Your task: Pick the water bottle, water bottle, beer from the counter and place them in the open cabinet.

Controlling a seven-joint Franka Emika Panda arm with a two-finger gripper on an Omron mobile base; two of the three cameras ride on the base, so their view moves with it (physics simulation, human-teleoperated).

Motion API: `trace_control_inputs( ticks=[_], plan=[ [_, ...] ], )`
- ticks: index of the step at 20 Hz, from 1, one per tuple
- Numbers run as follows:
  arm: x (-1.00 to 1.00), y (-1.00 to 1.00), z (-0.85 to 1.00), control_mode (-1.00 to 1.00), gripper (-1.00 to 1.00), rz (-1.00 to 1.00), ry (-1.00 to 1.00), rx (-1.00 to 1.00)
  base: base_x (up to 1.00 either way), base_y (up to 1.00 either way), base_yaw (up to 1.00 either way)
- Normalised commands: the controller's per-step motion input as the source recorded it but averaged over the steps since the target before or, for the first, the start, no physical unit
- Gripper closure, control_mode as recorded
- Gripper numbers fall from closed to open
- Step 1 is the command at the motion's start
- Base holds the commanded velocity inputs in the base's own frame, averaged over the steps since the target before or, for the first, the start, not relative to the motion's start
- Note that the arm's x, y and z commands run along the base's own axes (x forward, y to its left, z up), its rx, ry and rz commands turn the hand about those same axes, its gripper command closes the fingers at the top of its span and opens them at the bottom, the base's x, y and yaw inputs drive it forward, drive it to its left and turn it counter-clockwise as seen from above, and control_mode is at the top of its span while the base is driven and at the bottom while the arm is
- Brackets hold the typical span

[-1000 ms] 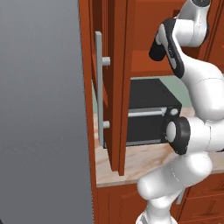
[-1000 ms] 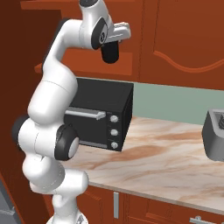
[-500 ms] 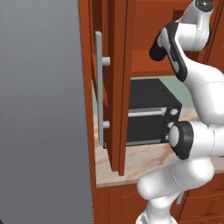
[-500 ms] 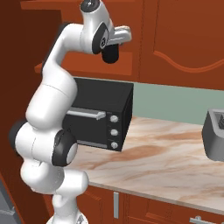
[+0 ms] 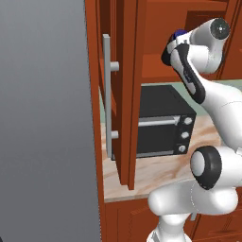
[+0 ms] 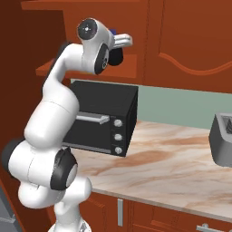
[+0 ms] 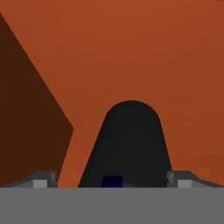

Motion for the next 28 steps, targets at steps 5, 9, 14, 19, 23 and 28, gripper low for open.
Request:
trace_control_inputs(
  ticks=[5,9,14,19,23,28],
  plan=[
    [0.35,0.18,-0.2,-1.0,-1.0,0.0,-0.27,0.0,0.0,0.0,0.0],
    [0.26,0.1,-0.13,-1.0,-1.0,0.0,-0.22,0.0,0.0,0.0,0.0],
    [0.17,0.0,-0.01,-1.0,-1.0,0.0,-0.1,0.0,0.0,0.0,0.0],
    [0.01,0.0,0.07,-1.0,-1.0,-0.01,-0.01,0.0,0.0,0.0,0.0],
    [0.0,0.0,0.29,-1.0,-1.0,-0.05,0.07,0.0,0.0,0.0,0.0],
    [-0.08,0.0,0.44,-1.0,-1.0,-0.07,0.13,0.0,0.0,0.0,0.0]
  ],
)
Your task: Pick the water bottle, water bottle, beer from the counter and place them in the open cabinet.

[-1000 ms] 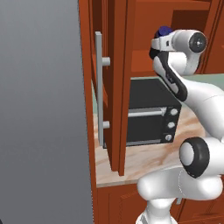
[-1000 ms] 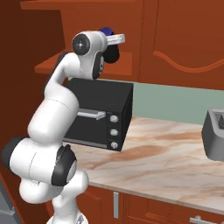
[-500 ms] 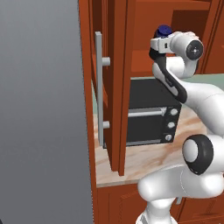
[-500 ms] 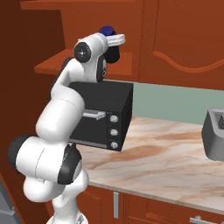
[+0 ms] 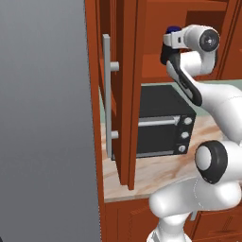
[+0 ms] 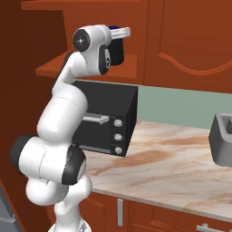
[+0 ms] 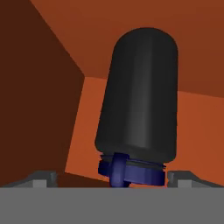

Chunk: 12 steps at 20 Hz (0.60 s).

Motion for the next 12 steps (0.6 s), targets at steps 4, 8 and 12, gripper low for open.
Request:
trace_control_inputs(
  ticks=[4,8,12],
  plan=[
    [-0.05,0.0,0.33,-1.0,-1.0,-0.05,0.16,0.0,0.0,0.0,0.0],
    [-0.01,0.0,0.1,-1.0,-1.0,-0.03,0.14,0.0,0.0,0.0,0.0],
    [-0.39,0.0,0.0,-1.0,-1.0,-0.02,0.07,0.0,0.0,0.0,0.0]
  ],
)
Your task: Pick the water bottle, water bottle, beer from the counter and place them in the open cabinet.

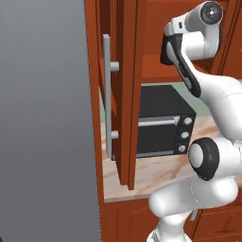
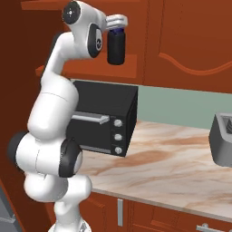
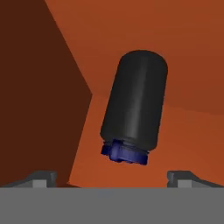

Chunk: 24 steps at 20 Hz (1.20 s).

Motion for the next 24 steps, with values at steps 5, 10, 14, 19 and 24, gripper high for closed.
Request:
trace_control_inputs(
  ticks=[5,10,14,19,24],
  plan=[
    [-0.96,0.0,0.0,-1.0,-1.0,0.0,-0.01,0.0,0.0,0.0,0.0],
    [-1.0,0.0,0.0,-1.0,-1.0,0.0,-0.05,0.0,0.0,0.0,0.0],
    [-1.0,0.0,0.0,-1.0,-1.0,0.0,-0.02,0.0,0.0,0.0,0.0],
    [-1.0,0.0,0.0,-1.0,-1.0,0.0,0.0,0.0,0.0,0.0,0.0],
    [-1.0,0.0,-0.02,-1.0,-1.0,0.0,0.0,0.0,0.0,0.0,0.0]
  ],
)
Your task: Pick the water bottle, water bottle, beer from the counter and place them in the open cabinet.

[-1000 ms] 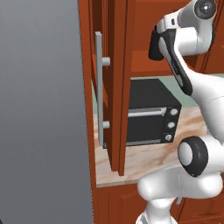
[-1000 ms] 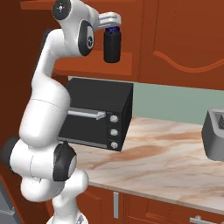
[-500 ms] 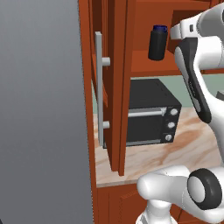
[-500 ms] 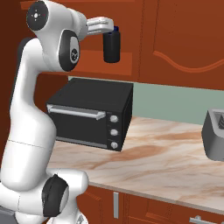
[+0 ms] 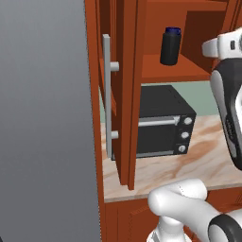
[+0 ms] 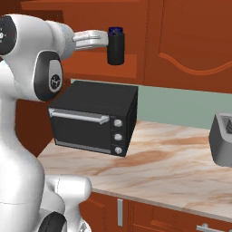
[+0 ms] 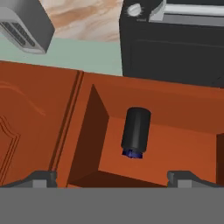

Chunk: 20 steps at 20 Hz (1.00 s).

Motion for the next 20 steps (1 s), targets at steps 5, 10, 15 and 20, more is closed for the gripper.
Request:
trace_control_inputs(
  ticks=[5,10,15,20],
  plan=[
    [-1.0,0.0,-0.03,-1.0,-1.0,0.0,0.0,0.0,0.0,0.0,0.0],
    [-1.0,0.0,-0.21,-1.0,-1.0,0.0,0.04,0.0,0.0,0.0,0.0],
    [-0.76,-0.02,-0.21,-1.0,-1.0,0.0,0.13,0.0,0.0,0.0,0.0],
    [-0.26,0.0,-0.22,-1.0,-1.0,0.0,0.12,0.0,0.0,0.0,0.0]
  ],
)
